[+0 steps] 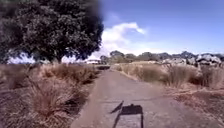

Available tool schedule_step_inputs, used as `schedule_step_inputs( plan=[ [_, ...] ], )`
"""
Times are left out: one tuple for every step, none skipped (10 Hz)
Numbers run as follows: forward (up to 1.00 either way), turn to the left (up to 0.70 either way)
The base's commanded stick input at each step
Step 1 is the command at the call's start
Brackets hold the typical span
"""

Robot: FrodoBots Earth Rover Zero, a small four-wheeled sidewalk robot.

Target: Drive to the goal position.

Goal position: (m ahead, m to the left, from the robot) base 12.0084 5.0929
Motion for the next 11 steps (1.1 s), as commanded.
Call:
schedule_step_inputs(
  plan=[
    [0.70, 0.00],
    [0.70, 0.00],
    [0.70, 0.00],
    [0.70, 0.00],
    [0.70, 0.01],
    [0.70, 0.07],
    [0.70, 0.13],
    [0.70, 0.14],
    [0.70, 0.13],
    [0.70, 0.03],
    [0.70, 0.02]
  ],
)
